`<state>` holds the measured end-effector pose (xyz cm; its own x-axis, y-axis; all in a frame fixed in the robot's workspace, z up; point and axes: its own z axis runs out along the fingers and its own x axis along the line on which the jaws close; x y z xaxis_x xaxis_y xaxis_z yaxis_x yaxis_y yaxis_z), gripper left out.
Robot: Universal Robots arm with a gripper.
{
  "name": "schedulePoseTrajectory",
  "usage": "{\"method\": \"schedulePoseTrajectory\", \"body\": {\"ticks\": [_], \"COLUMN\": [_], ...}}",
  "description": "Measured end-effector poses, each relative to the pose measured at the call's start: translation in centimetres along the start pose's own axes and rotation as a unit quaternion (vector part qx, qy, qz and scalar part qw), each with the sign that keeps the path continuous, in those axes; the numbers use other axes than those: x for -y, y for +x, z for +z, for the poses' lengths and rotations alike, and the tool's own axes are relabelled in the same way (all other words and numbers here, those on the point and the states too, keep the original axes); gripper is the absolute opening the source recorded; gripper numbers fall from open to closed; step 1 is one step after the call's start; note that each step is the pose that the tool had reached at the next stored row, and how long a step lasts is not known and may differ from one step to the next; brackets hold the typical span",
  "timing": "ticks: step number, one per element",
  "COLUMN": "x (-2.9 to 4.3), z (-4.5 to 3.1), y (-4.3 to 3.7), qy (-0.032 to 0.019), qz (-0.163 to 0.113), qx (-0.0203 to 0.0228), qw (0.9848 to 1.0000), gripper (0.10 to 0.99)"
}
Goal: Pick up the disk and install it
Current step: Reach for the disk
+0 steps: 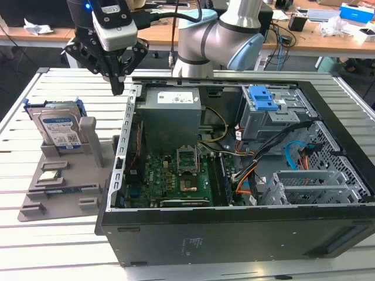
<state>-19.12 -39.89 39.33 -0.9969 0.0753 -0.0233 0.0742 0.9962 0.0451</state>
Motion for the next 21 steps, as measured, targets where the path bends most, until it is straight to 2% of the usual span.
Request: {"method": "schedulePoseTrajectory", "body": {"ticks": [8,21], "x": [0.09,0.18], "z": [-0.03,-0.06], "y": [1.21,2.37], "qy": [0.0,0.0], "qz": [0.0,0.0], "qx": [0.0,0.0], "qw": [1.0,1.0], "gripper": [0.106,0.106]}}
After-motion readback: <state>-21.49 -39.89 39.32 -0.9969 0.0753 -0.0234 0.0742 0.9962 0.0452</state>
